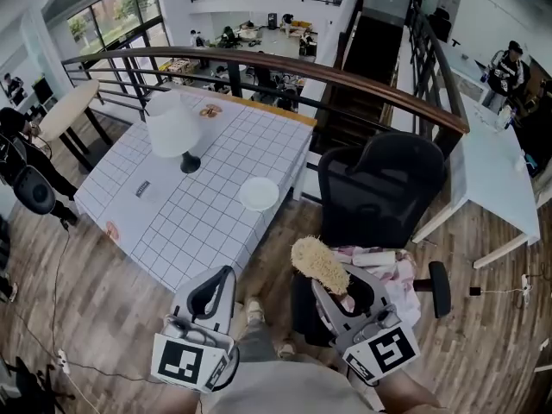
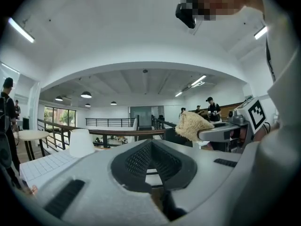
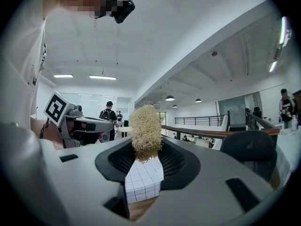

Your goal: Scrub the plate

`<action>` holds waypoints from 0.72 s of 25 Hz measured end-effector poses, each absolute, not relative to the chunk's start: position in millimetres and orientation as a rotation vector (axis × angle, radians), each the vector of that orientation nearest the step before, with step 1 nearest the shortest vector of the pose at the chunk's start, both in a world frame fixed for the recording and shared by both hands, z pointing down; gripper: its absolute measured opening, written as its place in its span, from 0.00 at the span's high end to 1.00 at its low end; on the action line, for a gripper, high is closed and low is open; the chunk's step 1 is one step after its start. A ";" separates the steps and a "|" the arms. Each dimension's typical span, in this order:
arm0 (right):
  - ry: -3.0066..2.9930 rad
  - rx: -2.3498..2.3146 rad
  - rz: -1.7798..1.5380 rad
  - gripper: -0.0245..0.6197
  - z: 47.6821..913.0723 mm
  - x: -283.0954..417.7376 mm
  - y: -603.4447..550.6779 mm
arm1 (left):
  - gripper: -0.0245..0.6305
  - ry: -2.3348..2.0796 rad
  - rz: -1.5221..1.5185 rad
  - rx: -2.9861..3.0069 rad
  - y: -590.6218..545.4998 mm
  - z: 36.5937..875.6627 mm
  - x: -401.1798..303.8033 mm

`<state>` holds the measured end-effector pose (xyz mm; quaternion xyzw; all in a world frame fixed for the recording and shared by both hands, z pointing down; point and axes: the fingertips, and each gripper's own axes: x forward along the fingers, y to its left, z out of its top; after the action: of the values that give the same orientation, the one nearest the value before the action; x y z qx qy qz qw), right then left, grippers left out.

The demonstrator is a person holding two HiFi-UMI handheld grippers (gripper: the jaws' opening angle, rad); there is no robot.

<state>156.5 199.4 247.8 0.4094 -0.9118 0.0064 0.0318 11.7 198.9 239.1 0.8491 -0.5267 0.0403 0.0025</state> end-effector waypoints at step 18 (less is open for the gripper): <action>-2.753 1.280 0.055 0.75 266.7 98.9 84.8 | 0.94 -1.611 0.163 2.681 82.7 258.1 -46.2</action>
<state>98.9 84.8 266.7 0.4210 -0.9054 0.0179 0.0522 -46.2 82.7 258.1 0.8560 -0.5143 0.0521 0.0049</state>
